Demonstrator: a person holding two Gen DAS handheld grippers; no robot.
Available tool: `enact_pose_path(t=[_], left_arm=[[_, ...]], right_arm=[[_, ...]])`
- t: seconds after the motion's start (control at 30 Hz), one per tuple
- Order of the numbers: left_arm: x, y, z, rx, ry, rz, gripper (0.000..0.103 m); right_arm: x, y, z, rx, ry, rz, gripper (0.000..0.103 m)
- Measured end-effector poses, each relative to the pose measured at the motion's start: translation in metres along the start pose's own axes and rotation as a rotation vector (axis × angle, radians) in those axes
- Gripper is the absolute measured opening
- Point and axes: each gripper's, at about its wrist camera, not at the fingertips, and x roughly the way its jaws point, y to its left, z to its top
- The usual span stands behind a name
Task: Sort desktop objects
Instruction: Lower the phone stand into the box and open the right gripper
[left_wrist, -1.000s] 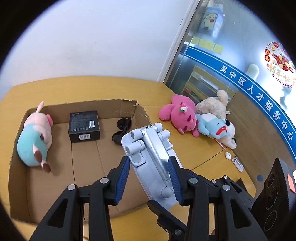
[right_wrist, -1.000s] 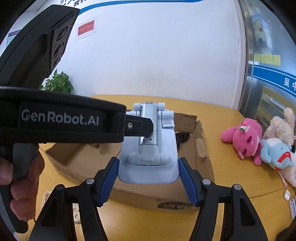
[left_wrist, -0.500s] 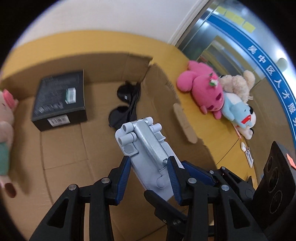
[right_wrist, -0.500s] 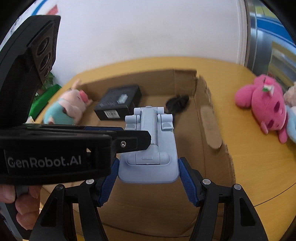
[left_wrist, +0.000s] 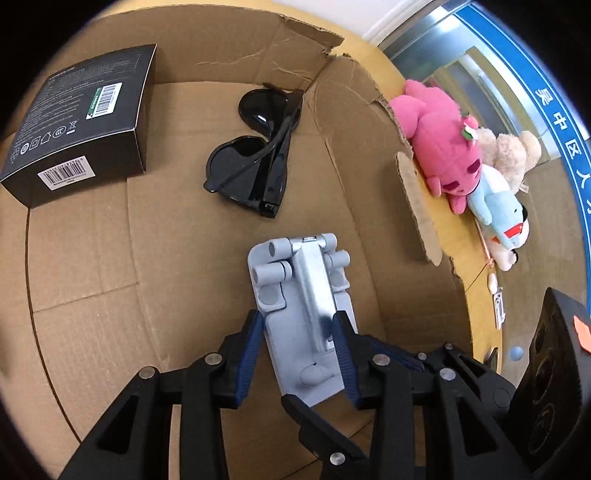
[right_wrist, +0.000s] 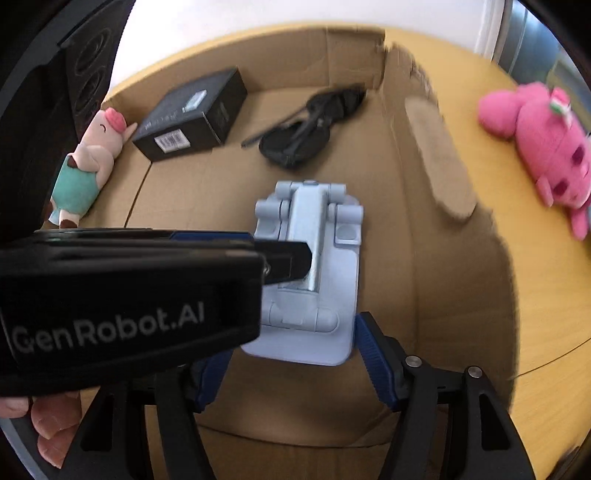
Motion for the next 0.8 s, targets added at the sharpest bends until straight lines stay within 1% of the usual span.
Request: enact_pose_path(t=[0.13, 0.17, 0.23, 0.27, 0.3, 0.33, 0.37, 0.4, 0.43, 0.47, 0.5, 0.53, 0.57, 0.6, 0.63, 0.67, 0.7, 0.73, 0.77, 0.8], left_arm=[[-0.003, -0.001, -0.002, 0.011, 0.006, -0.002, 0.035], [-0.007, -0.001, -0.004, 0.013, -0.005, -0.014, 0.035], [-0.024, -0.003, -0.01, 0.019, -0.056, -0.026, 0.035], [-0.036, -0.004, -0.014, 0.027, -0.093, -0.013, 0.035], [-0.05, -0.006, -0.02, 0.037, -0.144, 0.003, 0.035], [-0.067, -0.007, -0.027, 0.048, -0.2, 0.018, 0.035], [-0.083, -0.008, -0.034, 0.057, -0.252, 0.035, 0.038], [-0.101, -0.009, -0.043, 0.069, -0.31, 0.05, 0.039], [-0.119, -0.011, -0.053, 0.087, -0.372, 0.077, 0.039], [-0.135, -0.014, -0.063, 0.103, -0.427, 0.112, 0.045], [-0.15, -0.017, -0.073, 0.12, -0.486, 0.154, 0.054], [-0.165, -0.019, -0.085, 0.134, -0.551, 0.201, 0.059], [-0.178, -0.02, -0.098, 0.138, -0.615, 0.255, 0.068], [-0.187, -0.022, -0.107, 0.133, -0.667, 0.3, 0.074], [-0.195, -0.025, -0.119, 0.125, -0.723, 0.336, 0.076], [-0.202, -0.025, -0.13, 0.122, -0.76, 0.346, 0.077], [-0.208, -0.023, -0.139, 0.125, -0.788, 0.342, 0.077], [-0.212, -0.021, -0.149, 0.134, -0.809, 0.336, 0.076], [-0.214, -0.021, -0.155, 0.149, -0.814, 0.338, 0.068], [-0.214, -0.022, -0.161, 0.174, -0.804, 0.34, 0.024]], right_arm=[[-0.01, 0.004, -0.006, -0.024, -0.019, -0.022, 0.064], [-0.015, 0.006, -0.008, -0.034, -0.034, -0.033, 0.065], [-0.032, 0.014, -0.014, -0.072, -0.087, -0.067, 0.072], [-0.04, 0.017, -0.018, -0.094, -0.117, -0.089, 0.081], [-0.052, 0.021, -0.023, -0.117, -0.159, -0.122, 0.087], [-0.065, 0.025, -0.03, -0.135, -0.212, -0.15, 0.089], [-0.077, 0.026, -0.036, -0.143, -0.257, -0.161, 0.093], [-0.089, 0.027, -0.043, -0.146, -0.301, -0.166, 0.098], [-0.099, 0.028, -0.049, -0.139, -0.338, -0.171, 0.099], [-0.109, 0.028, -0.055, -0.131, -0.373, -0.167, 0.1], [-0.115, 0.028, -0.059, -0.125, -0.395, -0.161, 0.1], [-0.122, 0.027, -0.066, -0.118, -0.42, -0.157, 0.1], [-0.127, 0.027, -0.071, -0.111, -0.437, -0.157, 0.1], [-0.132, 0.027, -0.077, -0.103, -0.461, -0.156, 0.098], [-0.134, 0.027, -0.08, -0.103, -0.478, -0.148, 0.094], [-0.136, 0.028, -0.085, -0.104, -0.493, -0.137, 0.077], [-0.135, 0.03, -0.087, -0.104, -0.491, -0.125, 0.046], [-0.134, 0.028, -0.088, -0.103, -0.475, -0.09, 0.028], [-0.132, 0.027, -0.085, -0.102, -0.462, -0.05, 0.004], [-0.134, 0.027, -0.087, -0.104, -0.464, -0.027, 0.005]])
